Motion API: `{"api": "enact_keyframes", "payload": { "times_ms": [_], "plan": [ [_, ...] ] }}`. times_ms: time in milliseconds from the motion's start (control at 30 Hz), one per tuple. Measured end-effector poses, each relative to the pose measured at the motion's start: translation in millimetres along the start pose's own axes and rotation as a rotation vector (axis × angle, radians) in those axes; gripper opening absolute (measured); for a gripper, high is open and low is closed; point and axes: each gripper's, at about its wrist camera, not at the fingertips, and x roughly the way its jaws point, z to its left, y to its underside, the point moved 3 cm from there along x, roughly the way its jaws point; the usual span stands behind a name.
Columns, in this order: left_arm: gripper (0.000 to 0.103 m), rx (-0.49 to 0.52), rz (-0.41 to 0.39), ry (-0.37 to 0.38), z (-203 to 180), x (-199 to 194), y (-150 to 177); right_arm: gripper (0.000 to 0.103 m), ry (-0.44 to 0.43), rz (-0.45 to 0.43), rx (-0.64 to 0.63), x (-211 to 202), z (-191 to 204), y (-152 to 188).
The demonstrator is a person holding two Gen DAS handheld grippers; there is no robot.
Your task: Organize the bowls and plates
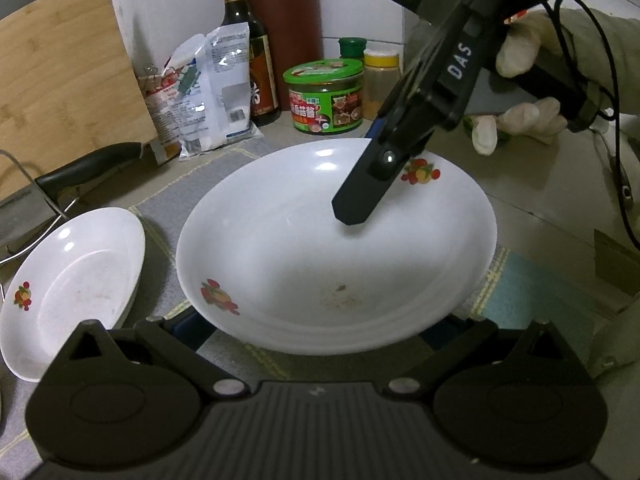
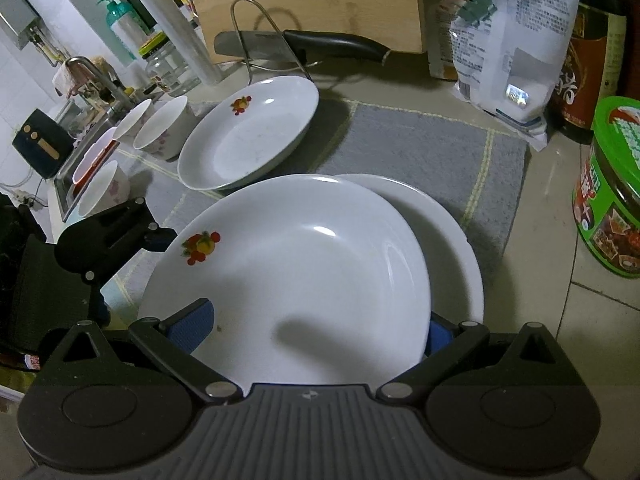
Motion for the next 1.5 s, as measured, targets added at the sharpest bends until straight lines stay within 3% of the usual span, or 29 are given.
{"api": "enact_keyframes", "payload": {
  "times_ms": [867, 1500],
  "plan": [
    [0.102, 0.014, 0.026, 0.039, 2, 5, -1, 0.103, 0.045, 0.03, 0.046, 7, -3, 6],
    [0.102, 0.023, 0.01, 0.018, 2, 2, 1, 0.103, 0.066, 0.024, 0.066, 0, -3, 10]
  ]
}}
